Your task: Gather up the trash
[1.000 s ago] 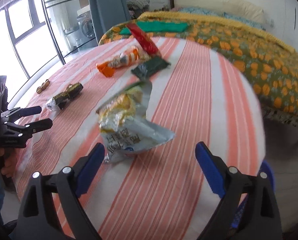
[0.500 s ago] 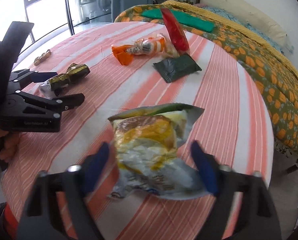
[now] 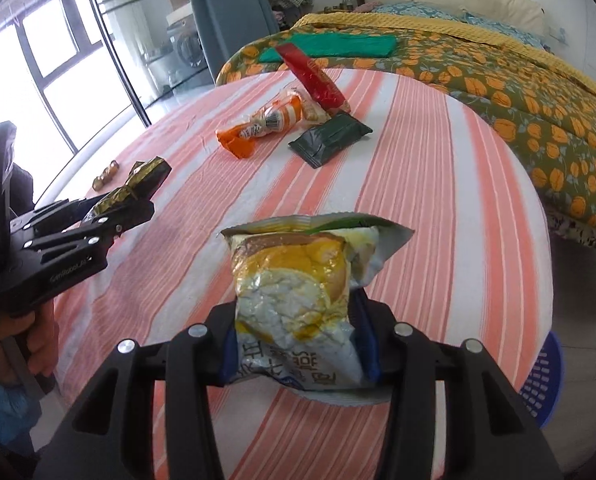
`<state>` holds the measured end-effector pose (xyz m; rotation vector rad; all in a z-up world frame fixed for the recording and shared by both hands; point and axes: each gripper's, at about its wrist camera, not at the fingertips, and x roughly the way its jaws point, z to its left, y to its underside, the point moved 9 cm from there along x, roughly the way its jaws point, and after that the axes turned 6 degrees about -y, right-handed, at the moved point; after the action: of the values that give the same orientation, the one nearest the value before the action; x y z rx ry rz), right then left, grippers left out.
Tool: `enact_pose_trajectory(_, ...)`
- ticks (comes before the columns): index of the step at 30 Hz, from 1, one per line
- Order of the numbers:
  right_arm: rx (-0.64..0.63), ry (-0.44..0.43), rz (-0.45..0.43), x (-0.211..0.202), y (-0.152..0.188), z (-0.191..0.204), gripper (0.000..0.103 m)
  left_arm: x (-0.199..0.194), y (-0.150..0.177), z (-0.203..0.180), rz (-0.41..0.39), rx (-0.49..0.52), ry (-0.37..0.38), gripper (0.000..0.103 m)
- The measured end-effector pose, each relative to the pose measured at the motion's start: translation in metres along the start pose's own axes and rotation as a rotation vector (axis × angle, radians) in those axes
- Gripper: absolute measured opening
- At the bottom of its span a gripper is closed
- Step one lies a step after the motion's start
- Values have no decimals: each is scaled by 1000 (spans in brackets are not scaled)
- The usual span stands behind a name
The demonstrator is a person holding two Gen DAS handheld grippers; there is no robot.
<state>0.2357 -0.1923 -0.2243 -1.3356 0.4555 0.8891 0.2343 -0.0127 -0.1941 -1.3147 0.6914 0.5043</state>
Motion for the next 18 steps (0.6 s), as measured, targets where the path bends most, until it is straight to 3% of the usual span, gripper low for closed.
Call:
enact_pose_trajectory(9, 12, -27, -47, -27, 1, 2, 45, -40, -17, -24, -90, 57, -36, 43)
enact_pose_trajectory(18, 25, -52, -70, -43, 10, -5, 45, -51, -26, -53, -130, 108, -40, 42)
